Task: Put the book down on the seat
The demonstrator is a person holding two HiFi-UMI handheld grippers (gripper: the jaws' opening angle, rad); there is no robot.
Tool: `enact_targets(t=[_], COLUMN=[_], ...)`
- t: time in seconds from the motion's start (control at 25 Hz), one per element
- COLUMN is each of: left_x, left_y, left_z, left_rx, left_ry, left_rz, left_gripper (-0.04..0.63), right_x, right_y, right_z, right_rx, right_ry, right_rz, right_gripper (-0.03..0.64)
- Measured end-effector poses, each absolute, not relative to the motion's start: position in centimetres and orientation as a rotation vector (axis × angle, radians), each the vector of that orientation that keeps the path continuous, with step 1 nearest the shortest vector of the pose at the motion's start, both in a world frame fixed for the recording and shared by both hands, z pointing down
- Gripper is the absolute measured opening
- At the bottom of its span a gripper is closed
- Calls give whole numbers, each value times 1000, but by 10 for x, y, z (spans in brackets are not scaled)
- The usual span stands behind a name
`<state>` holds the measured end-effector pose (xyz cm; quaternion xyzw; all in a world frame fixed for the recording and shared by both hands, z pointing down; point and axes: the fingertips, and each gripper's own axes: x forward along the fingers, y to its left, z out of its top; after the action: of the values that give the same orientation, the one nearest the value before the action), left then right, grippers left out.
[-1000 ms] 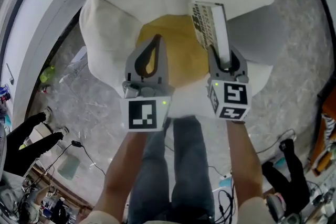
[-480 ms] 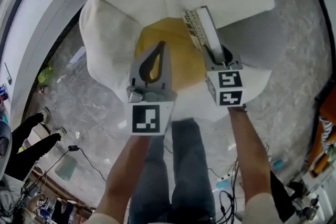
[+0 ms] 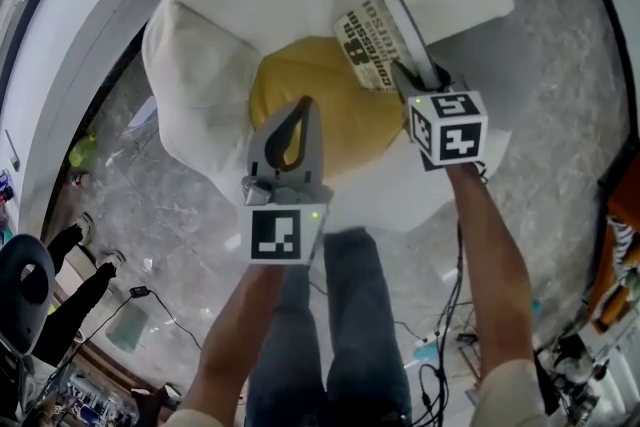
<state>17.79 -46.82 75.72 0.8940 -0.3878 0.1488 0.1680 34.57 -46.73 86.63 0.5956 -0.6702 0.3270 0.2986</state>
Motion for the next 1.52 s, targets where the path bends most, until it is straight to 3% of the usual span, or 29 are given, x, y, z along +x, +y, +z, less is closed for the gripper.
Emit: enact_targets(t=[0.88, 1.52], left_x=[187, 204], left_y=[-458, -467], left_z=[773, 761], left_rx=[2544, 2591], left_ry=[-1064, -1039], left_rz=[461, 446], left_gripper=[6, 6], right_x=[429, 412], right_y=[-501, -498], right_z=[879, 841], right_rx=[1654, 1811], right_ry=[-1628, -1699], right_rz=[754, 597], right_gripper=[335, 341])
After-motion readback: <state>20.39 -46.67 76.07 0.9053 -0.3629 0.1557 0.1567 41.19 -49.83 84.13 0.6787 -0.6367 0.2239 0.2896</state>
